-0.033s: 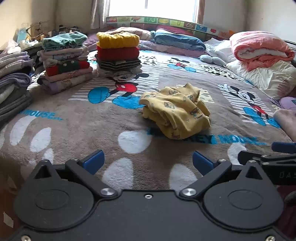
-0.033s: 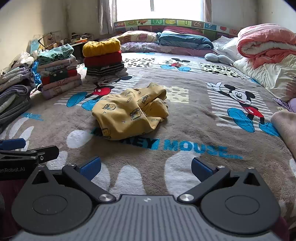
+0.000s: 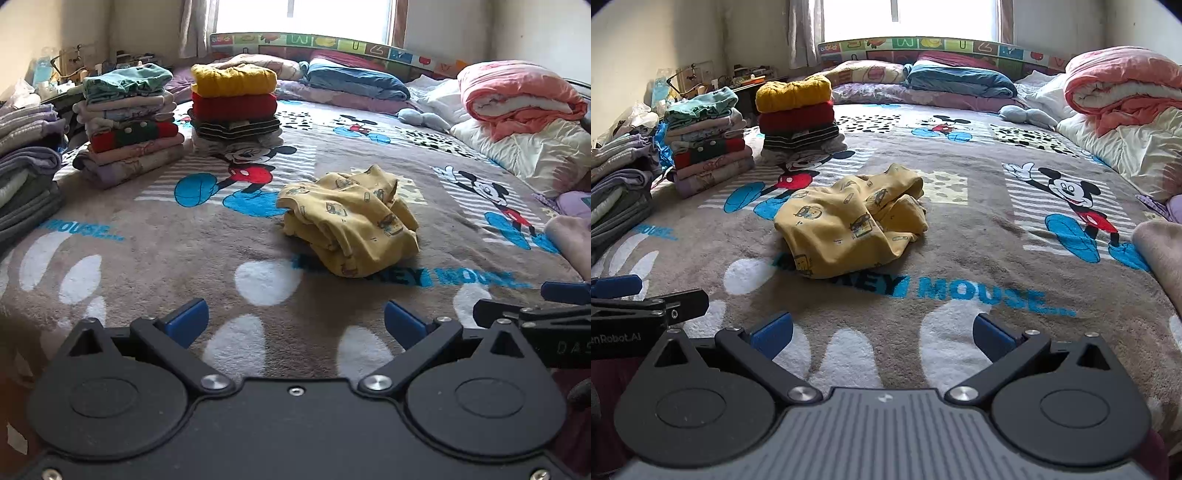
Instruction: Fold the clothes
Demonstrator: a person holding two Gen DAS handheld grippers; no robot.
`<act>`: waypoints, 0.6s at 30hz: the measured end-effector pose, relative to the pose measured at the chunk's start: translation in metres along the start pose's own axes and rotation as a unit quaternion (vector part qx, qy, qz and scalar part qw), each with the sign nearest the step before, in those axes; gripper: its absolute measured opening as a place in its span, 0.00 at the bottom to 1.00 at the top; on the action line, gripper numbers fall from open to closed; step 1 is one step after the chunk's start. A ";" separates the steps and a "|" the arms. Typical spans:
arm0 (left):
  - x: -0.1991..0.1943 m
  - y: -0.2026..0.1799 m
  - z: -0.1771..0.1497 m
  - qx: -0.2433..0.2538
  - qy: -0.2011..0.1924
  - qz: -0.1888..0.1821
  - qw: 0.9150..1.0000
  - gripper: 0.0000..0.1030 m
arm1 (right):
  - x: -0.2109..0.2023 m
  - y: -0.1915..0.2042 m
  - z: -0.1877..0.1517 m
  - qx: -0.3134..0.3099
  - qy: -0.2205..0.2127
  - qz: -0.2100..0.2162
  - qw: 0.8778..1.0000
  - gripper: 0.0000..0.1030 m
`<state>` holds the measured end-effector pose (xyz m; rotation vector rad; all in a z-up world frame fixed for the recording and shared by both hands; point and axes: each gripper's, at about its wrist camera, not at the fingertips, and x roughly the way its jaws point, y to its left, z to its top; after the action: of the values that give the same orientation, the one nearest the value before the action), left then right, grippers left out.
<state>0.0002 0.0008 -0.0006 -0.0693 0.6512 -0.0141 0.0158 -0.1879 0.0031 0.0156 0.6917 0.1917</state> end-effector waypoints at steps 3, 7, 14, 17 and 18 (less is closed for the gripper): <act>0.003 0.005 -0.001 -0.006 0.004 0.005 1.000 1.00 | 0.000 -0.001 0.001 0.001 -0.002 0.001 1.000 1.00; 0.002 -0.002 -0.002 0.005 -0.001 0.012 1.000 1.00 | 0.003 -0.002 0.000 0.000 -0.002 -0.001 1.000 1.00; 0.007 -0.001 -0.005 -0.002 0.000 0.007 1.000 1.00 | 0.003 -0.002 -0.002 0.000 -0.001 -0.002 1.000 1.00; 0.009 -0.001 -0.005 -0.004 0.001 0.008 1.000 1.00 | 0.002 -0.003 -0.002 0.001 -0.001 -0.002 1.000 1.00; 0.009 -0.001 -0.006 -0.004 0.002 0.007 1.000 1.00 | 0.002 -0.003 -0.003 0.000 -0.001 -0.002 1.000 1.00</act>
<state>0.0039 -0.0006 -0.0103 -0.0726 0.6550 0.0028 0.0165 -0.1910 -0.0006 0.0154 0.6900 0.1880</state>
